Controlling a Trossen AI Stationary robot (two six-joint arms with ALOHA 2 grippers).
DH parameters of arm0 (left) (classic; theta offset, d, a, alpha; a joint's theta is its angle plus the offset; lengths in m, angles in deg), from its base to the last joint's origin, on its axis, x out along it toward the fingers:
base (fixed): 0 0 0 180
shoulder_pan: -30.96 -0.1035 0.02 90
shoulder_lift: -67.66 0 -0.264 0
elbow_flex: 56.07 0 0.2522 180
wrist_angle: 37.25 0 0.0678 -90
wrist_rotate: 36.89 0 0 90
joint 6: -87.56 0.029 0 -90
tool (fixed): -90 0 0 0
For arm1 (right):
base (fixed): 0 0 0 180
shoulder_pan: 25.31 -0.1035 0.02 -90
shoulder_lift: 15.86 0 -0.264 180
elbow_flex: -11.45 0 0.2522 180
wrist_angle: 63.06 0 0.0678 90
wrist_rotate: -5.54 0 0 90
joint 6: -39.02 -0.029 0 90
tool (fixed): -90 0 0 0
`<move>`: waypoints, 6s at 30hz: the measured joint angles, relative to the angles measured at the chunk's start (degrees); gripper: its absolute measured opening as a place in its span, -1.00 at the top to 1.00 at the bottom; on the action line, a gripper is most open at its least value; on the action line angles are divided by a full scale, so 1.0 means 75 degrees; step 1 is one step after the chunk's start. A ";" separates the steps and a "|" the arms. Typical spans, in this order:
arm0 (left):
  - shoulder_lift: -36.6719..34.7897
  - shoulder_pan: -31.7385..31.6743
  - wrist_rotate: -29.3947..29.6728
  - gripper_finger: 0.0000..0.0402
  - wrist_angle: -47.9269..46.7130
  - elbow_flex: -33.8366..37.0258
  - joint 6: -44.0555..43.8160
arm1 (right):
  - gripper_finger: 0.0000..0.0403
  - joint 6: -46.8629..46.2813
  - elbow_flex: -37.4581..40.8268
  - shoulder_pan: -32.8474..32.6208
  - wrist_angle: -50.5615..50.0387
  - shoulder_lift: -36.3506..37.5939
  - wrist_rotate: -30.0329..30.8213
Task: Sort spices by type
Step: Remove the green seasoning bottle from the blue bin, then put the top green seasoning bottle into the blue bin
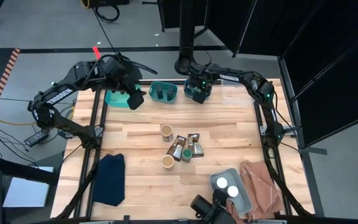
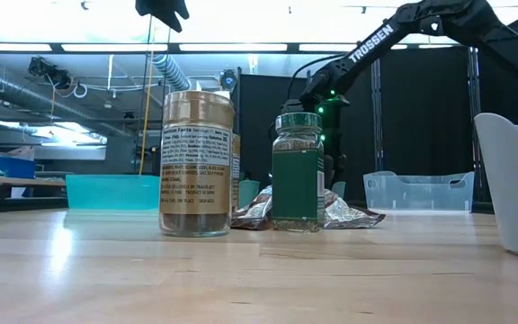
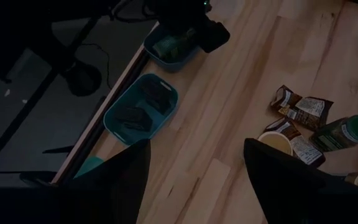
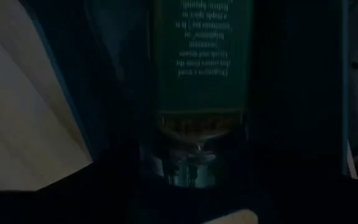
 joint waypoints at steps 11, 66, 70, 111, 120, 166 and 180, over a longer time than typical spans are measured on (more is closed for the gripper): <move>0.0000 0.0000 0.0061 -0.31 0.0009 0.0000 0.0000 | -0.17 0.0007 0.0225 0.0009 -0.0018 -0.0111 -0.0106; -0.0003 0.0000 0.0160 -0.31 0.0058 0.0000 0.0058 | -0.06 0.2170 -0.3233 -0.2056 -0.4778 -0.0108 0.4078; -0.0003 0.0000 0.0160 -0.31 0.0052 0.0000 0.0058 | -0.06 0.2465 -0.2977 -0.2655 -0.4778 -0.0108 0.4588; -0.0003 0.0001 -0.0219 -0.31 0.0052 0.0000 0.0082 | -0.57 0.3300 0.1656 -0.4243 -0.4386 -0.0102 0.6704; -0.0003 0.0000 -0.0217 -0.31 0.0056 0.0000 0.0076 | -0.45 0.1658 0.0874 -0.4316 -0.4796 -0.0056 0.5542; 0.0000 0.0001 -0.0426 -0.31 0.0400 0.0745 0.0020 | -0.49 0.0437 0.1392 -0.2168 -0.2239 0.3389 -0.0537; -0.0003 0.0000 -0.0381 -0.31 0.0420 0.0761 0.0006 | -0.50 0.0894 0.2509 -0.1733 -0.0434 0.3386 -0.0556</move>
